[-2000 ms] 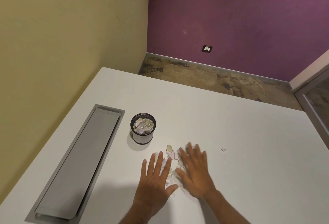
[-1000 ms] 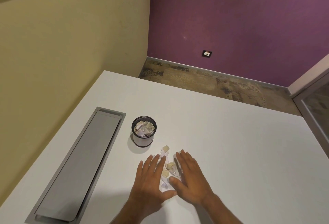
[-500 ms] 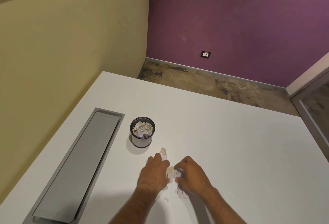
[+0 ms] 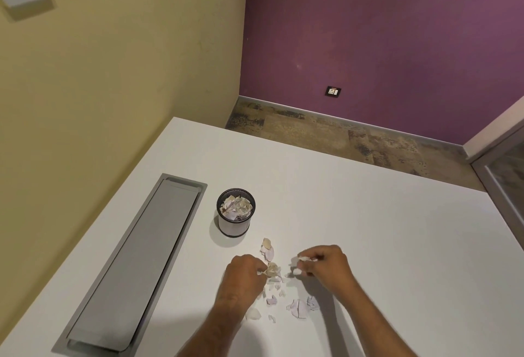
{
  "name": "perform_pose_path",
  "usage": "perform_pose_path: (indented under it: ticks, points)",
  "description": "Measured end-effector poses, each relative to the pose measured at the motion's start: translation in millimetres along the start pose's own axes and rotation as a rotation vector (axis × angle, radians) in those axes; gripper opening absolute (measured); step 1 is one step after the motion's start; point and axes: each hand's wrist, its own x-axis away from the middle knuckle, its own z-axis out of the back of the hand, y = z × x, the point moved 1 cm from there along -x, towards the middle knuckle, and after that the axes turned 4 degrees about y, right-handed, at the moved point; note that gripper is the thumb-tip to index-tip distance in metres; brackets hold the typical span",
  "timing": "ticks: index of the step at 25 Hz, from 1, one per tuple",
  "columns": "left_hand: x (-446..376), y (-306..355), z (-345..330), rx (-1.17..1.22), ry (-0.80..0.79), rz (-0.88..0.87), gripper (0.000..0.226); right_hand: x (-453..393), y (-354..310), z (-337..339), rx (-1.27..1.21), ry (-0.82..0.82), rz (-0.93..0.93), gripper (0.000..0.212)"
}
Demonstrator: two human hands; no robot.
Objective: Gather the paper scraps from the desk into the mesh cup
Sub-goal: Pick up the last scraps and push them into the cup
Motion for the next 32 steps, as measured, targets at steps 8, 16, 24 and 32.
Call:
perform_pose_path:
  ticks: [8,16,24,32]
  points:
    - [9.7,0.5,18.3,0.171,0.017,0.026,0.008,-16.2,-125.5,-44.3,-0.186,-0.090,0.229,0.020]
    - [10.9,1.9,58.0,0.194,0.074,-0.082,0.011,-42.7,-163.3,-122.3,0.899,-0.136,0.704,0.032]
    - [-6.0,5.0,124.9,0.220,0.197,-0.103,0.017,-42.6,-175.0,-111.6,0.997,-0.262,0.742,0.040]
    - [-60.0,30.7,162.7,0.054,0.244,-0.058,0.017,-45.0,-162.8,-52.6,0.462,-0.137,0.582,0.043]
